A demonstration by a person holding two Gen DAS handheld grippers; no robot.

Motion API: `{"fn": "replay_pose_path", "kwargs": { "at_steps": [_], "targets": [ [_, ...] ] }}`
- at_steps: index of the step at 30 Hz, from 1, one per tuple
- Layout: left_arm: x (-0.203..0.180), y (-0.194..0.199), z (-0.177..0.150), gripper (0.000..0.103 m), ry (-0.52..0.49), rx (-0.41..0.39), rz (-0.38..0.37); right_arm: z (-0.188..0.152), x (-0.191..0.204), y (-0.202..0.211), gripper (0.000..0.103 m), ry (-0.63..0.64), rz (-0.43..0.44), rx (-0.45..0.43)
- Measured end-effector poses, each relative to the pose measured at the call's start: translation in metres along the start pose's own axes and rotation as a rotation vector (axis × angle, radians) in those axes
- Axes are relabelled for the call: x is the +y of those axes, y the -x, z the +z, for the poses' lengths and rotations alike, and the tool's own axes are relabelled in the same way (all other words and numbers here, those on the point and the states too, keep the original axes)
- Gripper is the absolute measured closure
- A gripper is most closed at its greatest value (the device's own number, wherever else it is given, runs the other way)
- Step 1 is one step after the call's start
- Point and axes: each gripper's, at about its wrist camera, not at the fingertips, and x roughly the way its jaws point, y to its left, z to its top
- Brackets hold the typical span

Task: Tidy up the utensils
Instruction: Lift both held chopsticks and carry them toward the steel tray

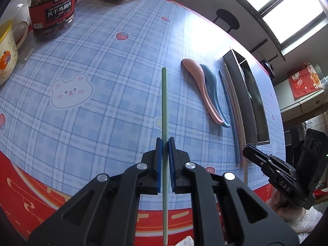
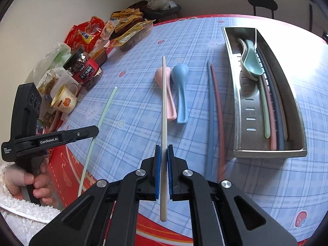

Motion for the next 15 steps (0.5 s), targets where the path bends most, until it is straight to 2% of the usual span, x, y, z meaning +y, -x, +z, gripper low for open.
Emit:
{"fn": "replay_pose_path", "kwargs": {
  "at_steps": [7, 15],
  "targets": [
    [-0.016, 0.003, 0.017, 0.093, -0.012, 0.01, -0.036, 0.015, -0.034, 0.036, 0.097, -0.078, -0.047, -0.111],
    [-0.068, -0.011, 0.037, 0.093, -0.078, 0.054, -0.106, 0.018, -0.082, 0.057, 0.097, -0.198, -0.118, -0.148]
  ]
}}
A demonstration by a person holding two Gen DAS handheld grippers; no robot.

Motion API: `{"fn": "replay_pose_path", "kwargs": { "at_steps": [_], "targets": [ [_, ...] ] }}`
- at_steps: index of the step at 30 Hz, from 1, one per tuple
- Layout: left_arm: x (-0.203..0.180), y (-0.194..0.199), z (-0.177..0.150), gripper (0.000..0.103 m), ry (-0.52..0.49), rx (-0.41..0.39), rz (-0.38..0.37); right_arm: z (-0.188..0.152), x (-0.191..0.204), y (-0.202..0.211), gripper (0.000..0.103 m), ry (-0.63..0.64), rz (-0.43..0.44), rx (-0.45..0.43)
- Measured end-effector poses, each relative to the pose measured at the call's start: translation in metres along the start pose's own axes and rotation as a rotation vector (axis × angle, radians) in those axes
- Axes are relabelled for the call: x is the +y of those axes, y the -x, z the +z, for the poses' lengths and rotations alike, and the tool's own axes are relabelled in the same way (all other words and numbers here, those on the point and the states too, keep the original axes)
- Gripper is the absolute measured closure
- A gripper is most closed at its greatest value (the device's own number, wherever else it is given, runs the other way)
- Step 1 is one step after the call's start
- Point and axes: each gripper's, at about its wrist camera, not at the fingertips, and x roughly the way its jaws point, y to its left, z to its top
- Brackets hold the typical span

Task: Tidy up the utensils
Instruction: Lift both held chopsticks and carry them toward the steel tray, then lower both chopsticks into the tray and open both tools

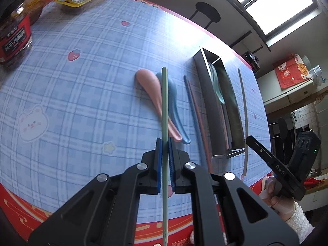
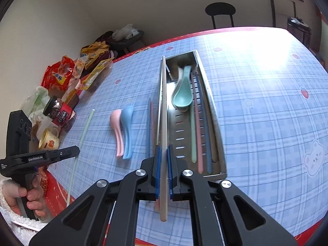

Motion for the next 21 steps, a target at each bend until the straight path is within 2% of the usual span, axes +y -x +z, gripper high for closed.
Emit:
{"fn": "replay_pose_path", "kwargs": {
  "at_steps": [6, 10, 16, 21],
  "targets": [
    [-0.048, -0.031, 0.028, 0.093, -0.034, 0.05, -0.072, 0.007, -0.022, -0.002, 0.097, -0.034, -0.036, 0.01],
    [-0.081, -0.059, 0.049, 0.093, -0.056, 0.065, -0.095, 0.016, -0.032, -0.005, 0.097, -0.041, -0.047, 0.015],
    [-0.113, -0.105, 0.074, 0.093, -0.001, 0.099, -0.139, 0.032, -0.042, -0.008, 0.096, -0.047, -0.04, 0.018],
    [-0.127, -0.137, 0.09, 0.093, 0.035, 0.122, -0.132, 0.041, -0.04, -0.018, 0.096, -0.021, -0.049, 0.044]
  ]
}}
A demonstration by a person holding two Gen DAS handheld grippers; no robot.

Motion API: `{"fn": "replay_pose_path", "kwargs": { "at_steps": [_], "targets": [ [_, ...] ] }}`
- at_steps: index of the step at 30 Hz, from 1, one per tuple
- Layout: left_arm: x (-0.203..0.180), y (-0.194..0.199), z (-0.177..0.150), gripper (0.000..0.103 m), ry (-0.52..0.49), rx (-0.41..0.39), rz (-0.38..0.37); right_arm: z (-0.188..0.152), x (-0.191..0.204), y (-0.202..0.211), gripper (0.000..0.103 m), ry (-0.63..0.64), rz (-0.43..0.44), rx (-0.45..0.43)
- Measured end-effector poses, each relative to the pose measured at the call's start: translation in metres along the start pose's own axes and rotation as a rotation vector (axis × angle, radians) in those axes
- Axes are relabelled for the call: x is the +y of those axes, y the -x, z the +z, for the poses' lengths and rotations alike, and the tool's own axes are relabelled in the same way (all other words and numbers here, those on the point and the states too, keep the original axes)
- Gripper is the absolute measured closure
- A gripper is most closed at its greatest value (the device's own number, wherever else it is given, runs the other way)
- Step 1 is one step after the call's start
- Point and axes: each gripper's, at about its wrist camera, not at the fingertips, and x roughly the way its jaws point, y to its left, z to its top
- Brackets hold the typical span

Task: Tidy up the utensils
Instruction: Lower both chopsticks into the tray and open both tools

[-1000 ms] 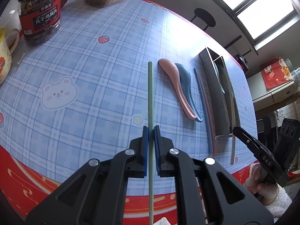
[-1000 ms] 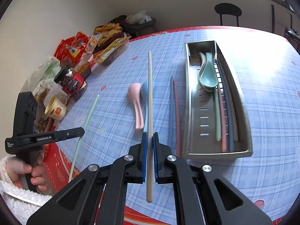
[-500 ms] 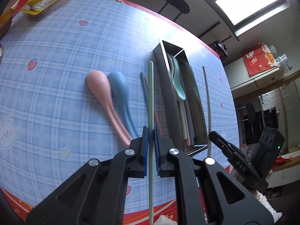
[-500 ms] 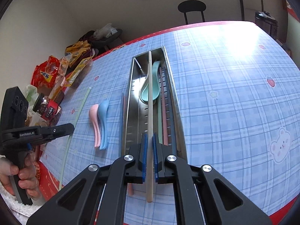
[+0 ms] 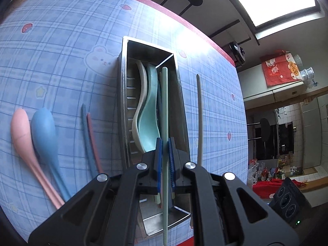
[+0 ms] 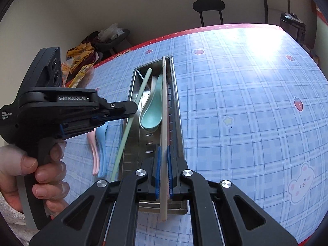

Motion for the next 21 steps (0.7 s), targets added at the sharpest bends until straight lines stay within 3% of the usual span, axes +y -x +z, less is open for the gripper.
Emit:
{"fn": "replay_pose_path", "kwargs": {
  "at_steps": [10, 21],
  "targets": [
    [-0.004, -0.036, 0.015, 0.093, 0.049, 0.033, 0.014, 0.01, -0.002, -0.019, 0.096, -0.015, -0.012, 0.047],
    [-0.014, -0.057, 0.025, 0.094, 0.027, 0.055, 0.011, 0.017, -0.004, -0.029, 0.096, -0.028, -0.009, 0.061]
  ]
}}
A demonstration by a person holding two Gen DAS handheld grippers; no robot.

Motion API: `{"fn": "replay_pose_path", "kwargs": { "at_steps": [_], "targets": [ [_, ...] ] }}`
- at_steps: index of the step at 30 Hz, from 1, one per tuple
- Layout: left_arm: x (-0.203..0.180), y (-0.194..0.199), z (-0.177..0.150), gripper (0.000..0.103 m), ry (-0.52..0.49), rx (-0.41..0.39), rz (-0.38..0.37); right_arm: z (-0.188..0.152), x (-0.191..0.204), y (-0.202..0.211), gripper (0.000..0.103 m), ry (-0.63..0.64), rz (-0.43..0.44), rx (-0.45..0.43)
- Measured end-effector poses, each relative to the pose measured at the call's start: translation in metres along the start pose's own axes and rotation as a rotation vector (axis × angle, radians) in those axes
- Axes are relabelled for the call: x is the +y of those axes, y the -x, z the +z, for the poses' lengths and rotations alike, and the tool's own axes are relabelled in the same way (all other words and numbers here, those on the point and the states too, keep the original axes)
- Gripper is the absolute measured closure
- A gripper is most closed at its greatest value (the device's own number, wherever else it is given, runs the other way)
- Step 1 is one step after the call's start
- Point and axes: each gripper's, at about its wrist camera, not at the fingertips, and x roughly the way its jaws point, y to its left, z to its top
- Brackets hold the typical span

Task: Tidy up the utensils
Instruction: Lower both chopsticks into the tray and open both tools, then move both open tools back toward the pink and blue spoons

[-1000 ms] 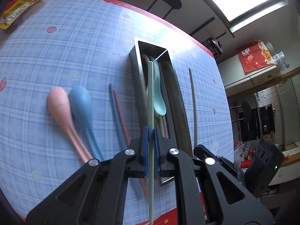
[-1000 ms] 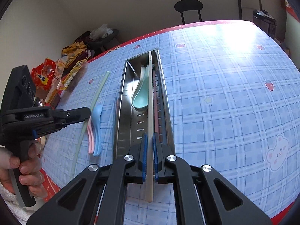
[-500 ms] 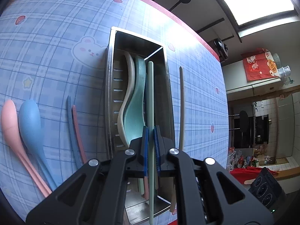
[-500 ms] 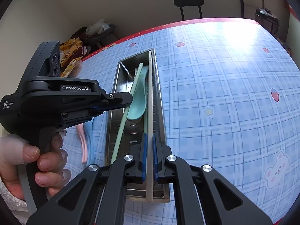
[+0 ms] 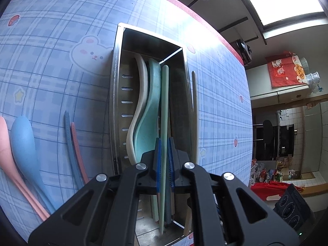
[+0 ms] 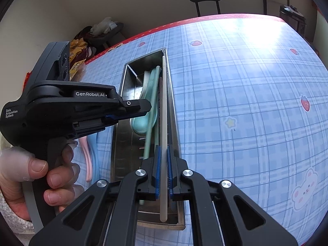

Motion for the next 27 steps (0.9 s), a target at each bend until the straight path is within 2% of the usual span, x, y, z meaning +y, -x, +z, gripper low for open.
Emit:
{"fn": "replay_pose_path", "kwargs": {
  "at_steps": [5, 9, 11, 13, 14, 16, 20, 22, 25, 27],
  "targets": [
    [-0.001, 0.009, 0.0, 0.091, -0.045, -0.009, 0.015, 0.004, 0.001, -0.005, 0.096, -0.004, -0.007, 0.008],
    [-0.001, 0.029, 0.0, 0.084, -0.094, -0.058, 0.043, 0.008, 0.002, -0.004, 0.094, -0.011, -0.003, -0.003],
    [0.0, 0.041, -0.002, 0.079, -0.126, -0.083, 0.064, 0.01, 0.005, 0.001, 0.089, 0.002, 0.0, -0.013],
    [0.003, 0.054, -0.004, 0.077, -0.157, -0.111, 0.084, 0.011, 0.008, 0.007, 0.072, 0.011, -0.005, -0.029],
    [0.005, 0.061, -0.005, 0.075, -0.173, -0.119, 0.092, 0.011, 0.008, 0.01, 0.067, 0.01, -0.003, -0.034],
    [0.01, 0.075, -0.008, 0.069, -0.209, -0.14, 0.117, 0.01, 0.008, 0.017, 0.049, 0.001, -0.005, -0.046],
    [0.024, 0.105, -0.017, 0.053, -0.279, -0.184, 0.183, 0.005, 0.008, 0.028, 0.03, -0.008, -0.026, -0.06],
    [0.033, 0.119, -0.022, 0.045, -0.302, -0.203, 0.208, 0.001, 0.01, 0.034, 0.016, 0.001, -0.046, -0.067],
    [0.049, 0.138, -0.031, 0.044, -0.306, -0.216, 0.24, -0.005, 0.013, 0.042, 0.007, 0.021, -0.062, -0.069],
    [0.063, 0.153, -0.037, 0.01, -0.278, -0.231, 0.244, -0.009, 0.015, 0.047, 0.006, 0.033, -0.078, -0.07]
  ]
}}
